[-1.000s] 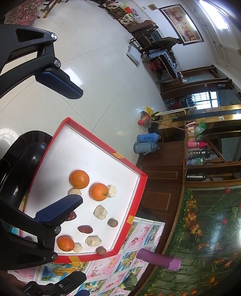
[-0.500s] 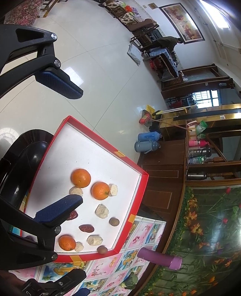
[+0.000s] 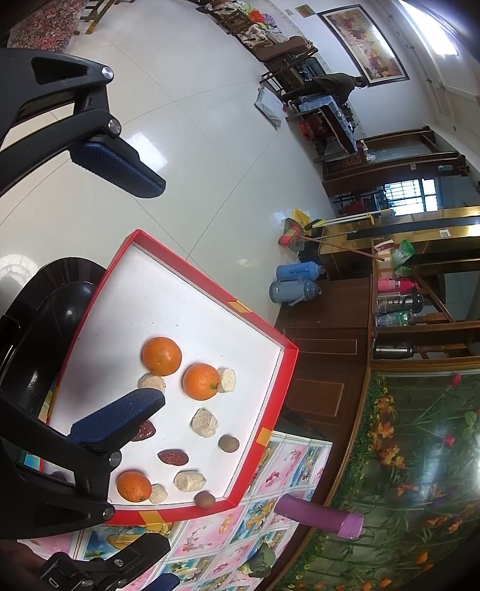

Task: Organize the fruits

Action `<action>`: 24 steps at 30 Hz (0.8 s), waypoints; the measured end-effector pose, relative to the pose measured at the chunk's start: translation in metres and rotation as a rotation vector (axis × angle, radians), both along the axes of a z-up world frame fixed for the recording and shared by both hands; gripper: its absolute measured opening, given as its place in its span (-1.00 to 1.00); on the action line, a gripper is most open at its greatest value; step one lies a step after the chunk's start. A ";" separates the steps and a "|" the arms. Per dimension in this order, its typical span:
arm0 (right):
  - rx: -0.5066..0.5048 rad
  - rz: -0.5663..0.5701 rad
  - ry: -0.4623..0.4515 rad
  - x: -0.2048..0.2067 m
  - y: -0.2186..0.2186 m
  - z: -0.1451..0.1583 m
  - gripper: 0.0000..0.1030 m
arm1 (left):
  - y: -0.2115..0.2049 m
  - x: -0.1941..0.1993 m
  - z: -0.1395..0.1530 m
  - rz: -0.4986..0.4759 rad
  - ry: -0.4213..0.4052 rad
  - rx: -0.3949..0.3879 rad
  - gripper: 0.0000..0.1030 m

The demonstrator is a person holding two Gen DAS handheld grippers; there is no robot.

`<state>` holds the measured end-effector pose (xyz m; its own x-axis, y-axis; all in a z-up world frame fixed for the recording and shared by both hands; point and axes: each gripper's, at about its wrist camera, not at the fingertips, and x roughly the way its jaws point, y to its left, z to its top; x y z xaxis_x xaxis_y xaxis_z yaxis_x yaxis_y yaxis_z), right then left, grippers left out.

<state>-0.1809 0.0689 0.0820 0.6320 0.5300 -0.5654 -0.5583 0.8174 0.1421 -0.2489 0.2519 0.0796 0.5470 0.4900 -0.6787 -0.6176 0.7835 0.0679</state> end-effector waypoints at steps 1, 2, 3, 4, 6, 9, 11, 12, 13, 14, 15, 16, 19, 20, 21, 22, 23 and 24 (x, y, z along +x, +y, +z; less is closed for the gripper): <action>-0.001 0.000 0.002 0.000 0.000 0.000 1.00 | 0.000 0.000 -0.001 0.000 0.001 -0.001 0.99; -0.001 0.000 0.005 0.001 0.001 -0.001 1.00 | 0.001 0.000 -0.002 0.000 0.003 -0.003 0.99; -0.002 0.000 0.008 0.001 0.001 -0.001 1.00 | 0.001 0.000 -0.002 0.000 0.004 -0.005 0.99; -0.002 0.000 0.012 0.001 0.001 -0.002 1.00 | 0.002 0.001 -0.003 0.000 0.005 -0.006 0.99; -0.004 0.001 0.018 0.002 0.001 -0.003 1.00 | 0.002 0.001 -0.004 0.000 0.006 -0.009 0.99; -0.005 0.002 0.023 0.003 0.001 -0.004 1.00 | 0.005 0.000 -0.004 -0.001 0.008 -0.013 0.99; -0.005 0.002 0.023 0.003 0.001 -0.004 1.00 | 0.005 0.000 -0.005 0.000 0.009 -0.015 0.99; -0.005 0.002 0.024 0.003 0.001 -0.004 1.00 | 0.005 0.000 -0.006 -0.001 0.009 -0.016 0.99; -0.006 0.002 0.023 0.003 0.001 -0.004 1.00 | 0.006 0.000 -0.006 -0.001 0.010 -0.017 0.99; -0.005 0.002 0.023 0.003 0.001 -0.004 1.00 | 0.007 0.000 -0.006 0.000 0.011 -0.018 0.99; -0.005 0.002 0.023 0.003 0.002 -0.004 1.00 | 0.007 0.000 -0.007 -0.001 0.012 -0.019 0.99; -0.006 0.002 0.024 0.003 0.001 -0.004 1.00 | 0.008 0.000 -0.007 -0.001 0.012 -0.021 0.99; -0.008 0.004 0.027 0.003 0.002 -0.005 1.00 | 0.008 -0.001 -0.007 -0.003 0.012 -0.026 0.99; -0.010 0.004 0.027 0.003 0.003 -0.006 1.00 | 0.009 -0.001 -0.008 -0.006 0.012 -0.028 0.99; -0.011 0.005 0.027 0.003 0.003 -0.007 1.00 | 0.009 -0.001 -0.008 -0.009 0.013 -0.033 0.99; -0.011 0.006 0.027 0.003 0.003 -0.007 1.00 | 0.010 0.000 -0.008 -0.013 0.013 -0.041 0.99; -0.011 0.006 0.027 0.004 0.003 -0.007 1.00 | 0.011 0.000 -0.009 -0.014 0.013 -0.046 0.99; -0.012 0.007 0.028 0.004 0.004 -0.008 1.00 | 0.011 0.000 -0.009 -0.017 0.012 -0.051 0.99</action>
